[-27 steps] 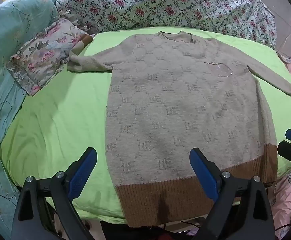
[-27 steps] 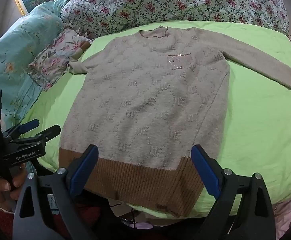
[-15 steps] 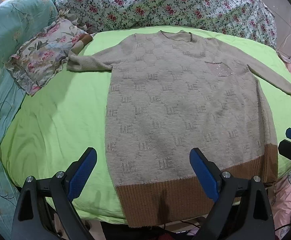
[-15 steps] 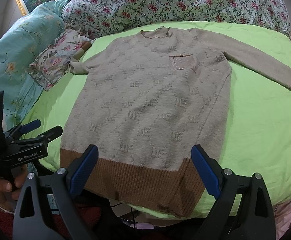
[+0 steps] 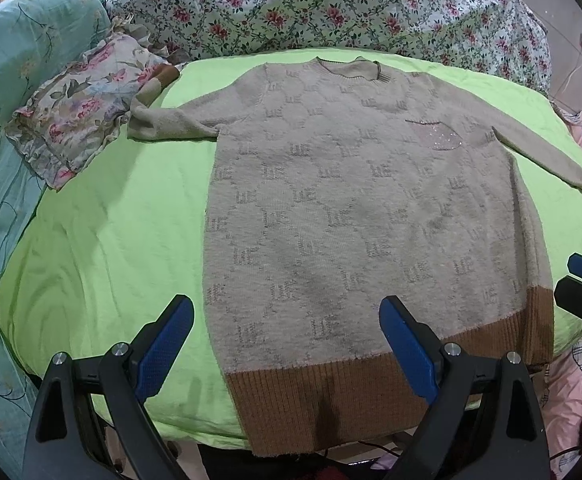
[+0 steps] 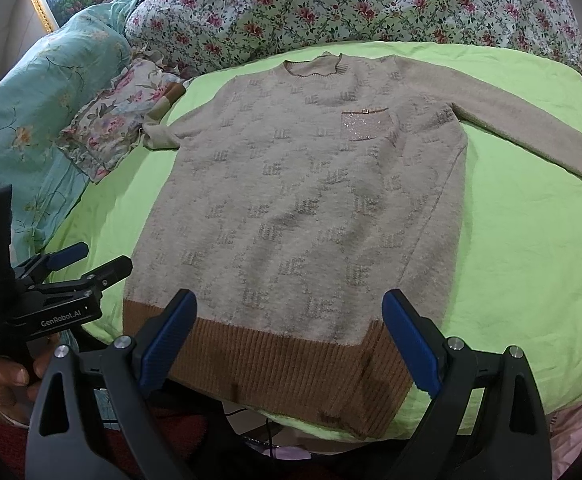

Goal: Fold small clothes

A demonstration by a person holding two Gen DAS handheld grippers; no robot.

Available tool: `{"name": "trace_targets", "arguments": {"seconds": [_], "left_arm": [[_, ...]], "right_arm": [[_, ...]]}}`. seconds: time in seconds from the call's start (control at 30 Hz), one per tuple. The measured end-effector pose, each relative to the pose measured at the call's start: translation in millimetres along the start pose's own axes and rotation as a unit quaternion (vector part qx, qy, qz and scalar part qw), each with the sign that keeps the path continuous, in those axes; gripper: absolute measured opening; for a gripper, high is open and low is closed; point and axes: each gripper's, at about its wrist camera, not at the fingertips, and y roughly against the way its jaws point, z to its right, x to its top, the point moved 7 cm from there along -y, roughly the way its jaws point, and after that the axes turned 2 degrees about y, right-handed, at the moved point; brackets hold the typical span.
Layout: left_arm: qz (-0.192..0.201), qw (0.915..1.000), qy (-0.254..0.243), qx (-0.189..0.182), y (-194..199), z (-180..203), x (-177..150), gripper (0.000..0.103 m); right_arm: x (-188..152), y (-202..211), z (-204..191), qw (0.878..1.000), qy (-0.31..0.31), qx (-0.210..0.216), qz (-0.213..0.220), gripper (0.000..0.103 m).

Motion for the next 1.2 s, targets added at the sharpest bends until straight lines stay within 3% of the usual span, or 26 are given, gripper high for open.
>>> {"name": "trace_targets", "arguments": {"seconds": [0.27,0.43,0.87,1.03,1.2], "left_arm": [[-0.005,1.0,0.004,-0.006,-3.6,0.9,1.6,0.094],[-0.038,0.999,0.011,-0.022,-6.9,0.6,0.5,0.094],[-0.016,0.9995,0.009,-0.025,-10.6,3.5,8.5,0.094],[-0.022,0.9995,0.006,-0.02,-14.7,3.7,10.1,0.094],[-0.025,0.9979,0.027,-0.053,-19.3,4.5,17.4,0.094]], "right_arm": [[1.0,-0.6,0.1,1.0,0.01,-0.015,-0.003,0.094],[3.2,-1.5,-0.9,1.0,0.01,-0.014,-0.003,0.094],[3.0,-3.6,-0.7,0.999,0.006,-0.023,-0.027,0.094],[9.5,-6.7,0.0,1.0,-0.005,-0.003,0.008,0.094],[14.2,-6.4,9.8,0.999,-0.015,0.003,0.03,0.094]]}}
